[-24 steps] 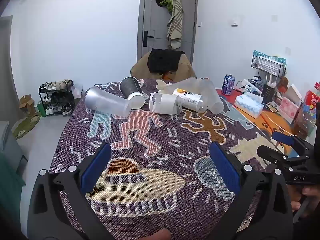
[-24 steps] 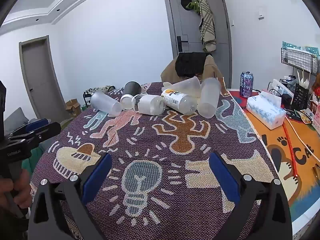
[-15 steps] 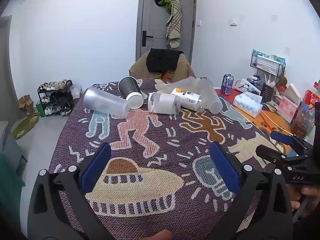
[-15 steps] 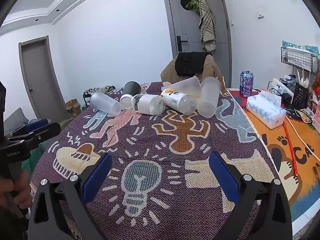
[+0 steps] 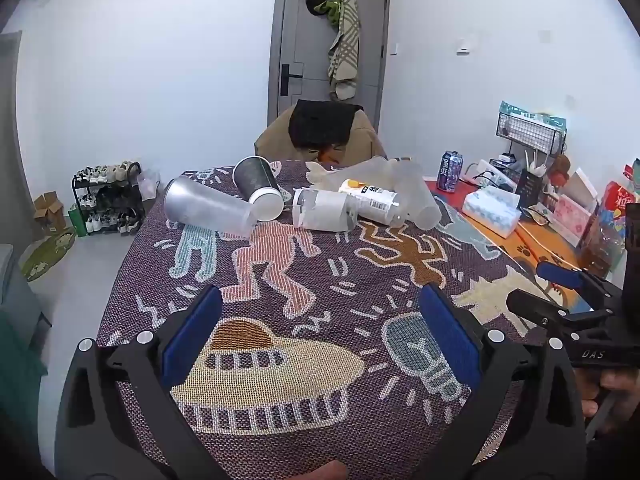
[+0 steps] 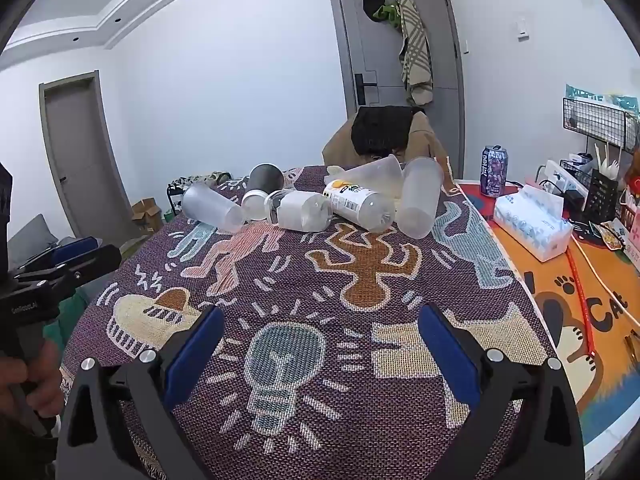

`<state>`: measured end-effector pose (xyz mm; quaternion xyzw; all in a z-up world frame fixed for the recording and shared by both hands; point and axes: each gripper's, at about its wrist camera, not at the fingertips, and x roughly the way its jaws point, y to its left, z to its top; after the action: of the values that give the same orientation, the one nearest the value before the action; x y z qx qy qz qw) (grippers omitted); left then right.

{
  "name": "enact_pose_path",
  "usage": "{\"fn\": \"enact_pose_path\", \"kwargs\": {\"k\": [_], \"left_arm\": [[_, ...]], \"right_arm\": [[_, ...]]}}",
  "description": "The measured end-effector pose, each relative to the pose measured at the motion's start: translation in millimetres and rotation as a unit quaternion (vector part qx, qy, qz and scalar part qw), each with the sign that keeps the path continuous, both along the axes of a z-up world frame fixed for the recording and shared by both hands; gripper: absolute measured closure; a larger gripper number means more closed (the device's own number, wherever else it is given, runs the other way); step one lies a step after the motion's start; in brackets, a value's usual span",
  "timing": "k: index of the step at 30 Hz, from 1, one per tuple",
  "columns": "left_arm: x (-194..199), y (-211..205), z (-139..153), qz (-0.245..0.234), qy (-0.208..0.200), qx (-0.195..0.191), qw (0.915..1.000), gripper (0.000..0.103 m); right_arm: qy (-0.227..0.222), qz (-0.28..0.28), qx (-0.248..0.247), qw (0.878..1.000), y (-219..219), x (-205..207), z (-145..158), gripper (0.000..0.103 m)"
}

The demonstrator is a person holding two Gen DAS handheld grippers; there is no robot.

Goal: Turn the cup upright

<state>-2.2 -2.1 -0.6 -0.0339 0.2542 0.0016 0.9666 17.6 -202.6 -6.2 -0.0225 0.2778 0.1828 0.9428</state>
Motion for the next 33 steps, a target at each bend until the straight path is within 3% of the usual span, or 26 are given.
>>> {"fn": "enact_pose_path", "kwargs": {"k": [33], "left_arm": [[-0.1, 1.8, 2.4, -0.002, 0.001, -0.001, 1.0, 0.005]], "right_arm": [[0.0, 0.001, -0.003, 1.0, 2.2, 1.6, 1.4, 0.008]]}}
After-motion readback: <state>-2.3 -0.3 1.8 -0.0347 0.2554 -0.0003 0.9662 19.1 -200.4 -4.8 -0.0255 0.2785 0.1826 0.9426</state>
